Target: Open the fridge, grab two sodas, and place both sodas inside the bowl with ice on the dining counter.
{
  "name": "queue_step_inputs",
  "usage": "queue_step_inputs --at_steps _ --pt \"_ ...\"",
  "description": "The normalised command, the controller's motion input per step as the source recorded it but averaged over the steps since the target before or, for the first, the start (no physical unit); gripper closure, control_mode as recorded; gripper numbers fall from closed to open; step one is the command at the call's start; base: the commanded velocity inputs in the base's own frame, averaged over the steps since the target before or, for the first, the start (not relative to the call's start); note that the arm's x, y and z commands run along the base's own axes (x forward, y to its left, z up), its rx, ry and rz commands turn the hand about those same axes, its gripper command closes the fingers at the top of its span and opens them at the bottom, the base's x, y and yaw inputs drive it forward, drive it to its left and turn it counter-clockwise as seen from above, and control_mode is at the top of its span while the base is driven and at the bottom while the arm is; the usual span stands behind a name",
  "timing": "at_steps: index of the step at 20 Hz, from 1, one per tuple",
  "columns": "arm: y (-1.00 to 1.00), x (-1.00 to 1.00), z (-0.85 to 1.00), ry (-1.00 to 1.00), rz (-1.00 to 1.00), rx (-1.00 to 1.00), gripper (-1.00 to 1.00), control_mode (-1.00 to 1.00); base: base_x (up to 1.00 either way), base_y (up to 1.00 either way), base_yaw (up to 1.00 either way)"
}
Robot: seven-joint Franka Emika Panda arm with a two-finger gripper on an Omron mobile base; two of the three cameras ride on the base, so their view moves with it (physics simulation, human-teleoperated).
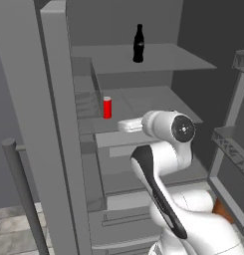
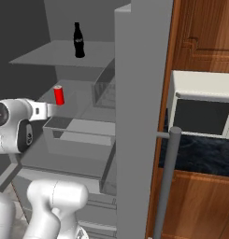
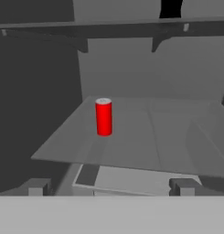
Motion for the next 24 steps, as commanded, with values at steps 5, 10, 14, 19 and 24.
queue_step_inputs --at_steps 5,10,14,19,24 --pt "0.11 0.19 -0.06 0.00 0.00 0.00 -1.00 -1.00 0.00 0.00 0.00" --pt "0.07 0.24 -0.05 0.01 0.00 0.00 -1.00 -1.00 0.00 0.00 0.00" --pt "0.02 0.31 -0.05 0.01 0.00 0.00 -1.00 -1.00 0.00 0.00 0.00" --pt "0.08 0.27 -0.04 0.00 0.00 0.00 -1.00 -1.00 0.00 0.00 0.00" --pt "0.06 0.20 0.00 0.00 0.00 0.00 -1.00 -1.00 0.00 0.00 0.00"
